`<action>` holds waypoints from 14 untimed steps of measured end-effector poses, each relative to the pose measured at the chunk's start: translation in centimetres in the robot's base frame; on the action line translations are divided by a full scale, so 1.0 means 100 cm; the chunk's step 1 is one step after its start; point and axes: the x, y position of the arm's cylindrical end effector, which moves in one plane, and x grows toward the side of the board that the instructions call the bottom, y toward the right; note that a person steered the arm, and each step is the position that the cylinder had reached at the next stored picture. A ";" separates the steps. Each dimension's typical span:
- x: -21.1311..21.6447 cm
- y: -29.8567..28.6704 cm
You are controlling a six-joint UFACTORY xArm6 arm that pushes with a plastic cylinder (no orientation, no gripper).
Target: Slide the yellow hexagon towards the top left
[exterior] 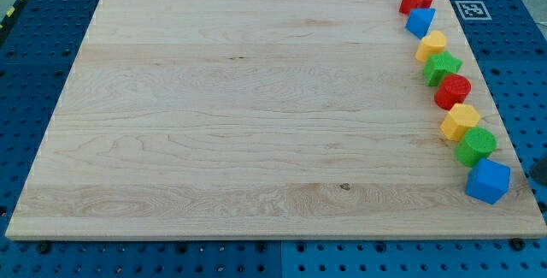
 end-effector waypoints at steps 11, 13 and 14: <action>-0.016 -0.228; -0.003 -0.300; -0.001 -0.331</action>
